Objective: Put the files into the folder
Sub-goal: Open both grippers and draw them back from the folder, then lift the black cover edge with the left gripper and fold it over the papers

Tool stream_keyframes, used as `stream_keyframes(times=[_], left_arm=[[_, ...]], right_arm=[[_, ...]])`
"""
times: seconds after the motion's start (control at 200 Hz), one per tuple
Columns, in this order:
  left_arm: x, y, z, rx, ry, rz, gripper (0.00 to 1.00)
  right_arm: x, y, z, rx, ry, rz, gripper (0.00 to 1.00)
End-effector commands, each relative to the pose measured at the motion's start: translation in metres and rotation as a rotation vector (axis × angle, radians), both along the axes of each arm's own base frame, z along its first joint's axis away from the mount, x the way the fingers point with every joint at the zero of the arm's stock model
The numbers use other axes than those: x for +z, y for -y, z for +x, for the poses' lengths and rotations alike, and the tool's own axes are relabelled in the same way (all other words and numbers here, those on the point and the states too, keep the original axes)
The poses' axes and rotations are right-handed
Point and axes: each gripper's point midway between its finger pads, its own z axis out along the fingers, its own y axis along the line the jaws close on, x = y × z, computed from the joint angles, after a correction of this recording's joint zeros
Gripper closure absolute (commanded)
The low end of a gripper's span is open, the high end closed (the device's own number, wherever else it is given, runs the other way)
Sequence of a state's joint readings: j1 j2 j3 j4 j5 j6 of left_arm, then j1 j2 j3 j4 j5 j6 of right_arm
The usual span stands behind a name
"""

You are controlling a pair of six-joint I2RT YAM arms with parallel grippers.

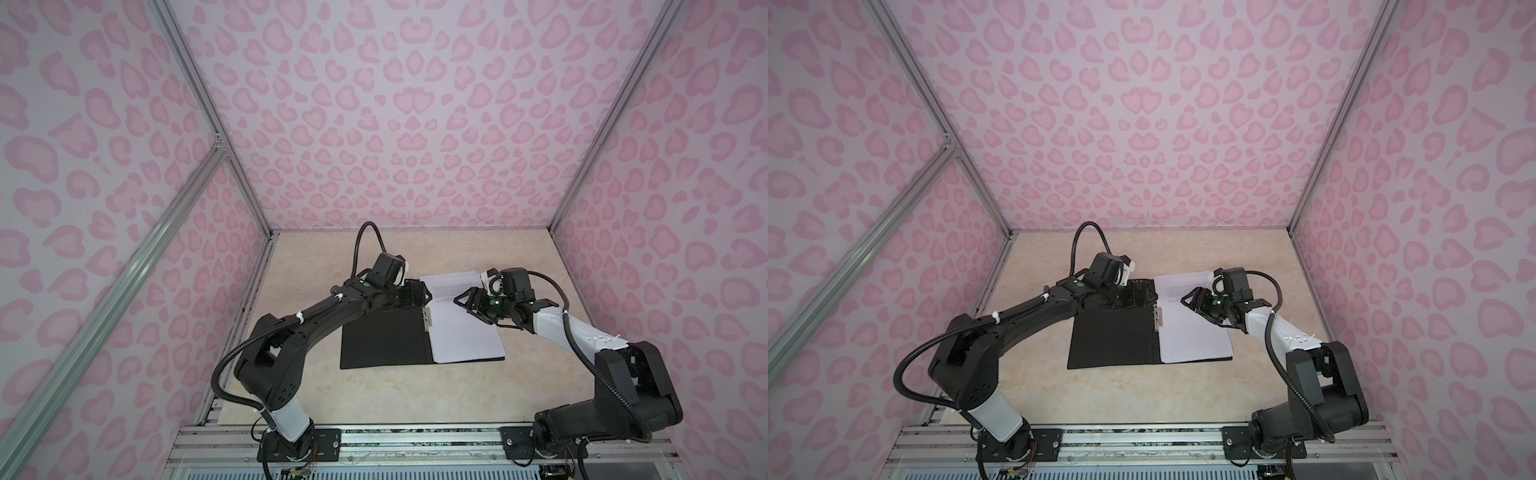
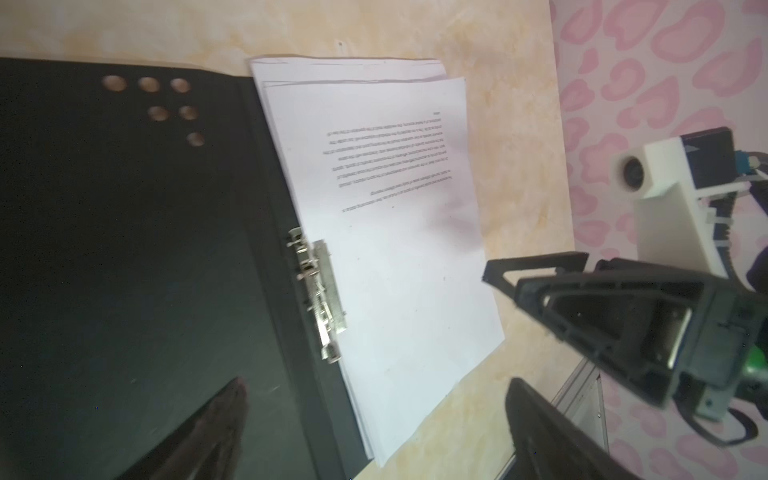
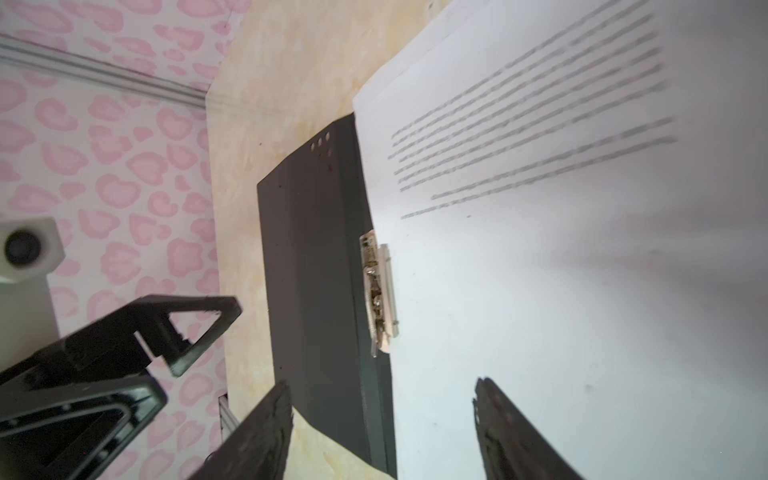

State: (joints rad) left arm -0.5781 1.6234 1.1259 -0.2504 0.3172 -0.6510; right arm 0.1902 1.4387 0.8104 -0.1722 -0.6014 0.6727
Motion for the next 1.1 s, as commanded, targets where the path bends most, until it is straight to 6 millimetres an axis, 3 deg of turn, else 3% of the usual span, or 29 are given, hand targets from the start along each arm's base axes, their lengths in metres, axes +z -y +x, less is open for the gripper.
stream_keyframes(times=[0.0, 0.095, 0.17, 0.27, 0.375, 0.65, 0.835, 0.94, 1.095], left_arm=[[-0.008, -0.049, -0.008, 0.098, 0.022, 0.005, 0.02], [-0.029, -0.101, -0.022, 0.202, 0.007, 0.037, 0.02], [-0.043, -0.131, -0.033, 0.265, -0.016, 0.054, 0.02], [-0.064, -0.16, -0.044, 0.34, -0.056, 0.07, 0.02], [-0.088, -0.181, -0.049, 0.404, -0.109, 0.079, 0.02], [-0.123, -0.187, -0.044, 0.421, -0.167, 0.098, 0.02], [-0.125, -0.169, -0.038, 0.363, -0.193, 0.013, 0.02], [-0.116, -0.155, -0.035, 0.328, -0.186, -0.074, 0.02], [-0.075, -0.137, -0.022, 0.274, -0.115, -0.199, 0.02]], right_arm=[[-0.025, 0.043, -0.013, -0.042, -0.07, -0.193, 0.28], [-0.039, 0.068, -0.013, -0.121, -0.1, -0.153, 0.27], [-0.049, 0.09, -0.013, -0.184, -0.115, -0.162, 0.27], [-0.061, 0.106, -0.013, -0.234, -0.128, -0.163, 0.26], [-0.07, 0.109, -0.011, -0.255, -0.137, -0.144, 0.26], [-0.087, 0.096, -0.009, -0.246, -0.155, -0.043, 0.28], [-0.095, 0.085, -0.008, -0.218, -0.18, 0.009, 0.29], [-0.1, 0.077, -0.006, -0.194, -0.195, 0.032, 0.3], [-0.102, 0.066, -0.004, -0.164, -0.199, 0.038, 0.31]])
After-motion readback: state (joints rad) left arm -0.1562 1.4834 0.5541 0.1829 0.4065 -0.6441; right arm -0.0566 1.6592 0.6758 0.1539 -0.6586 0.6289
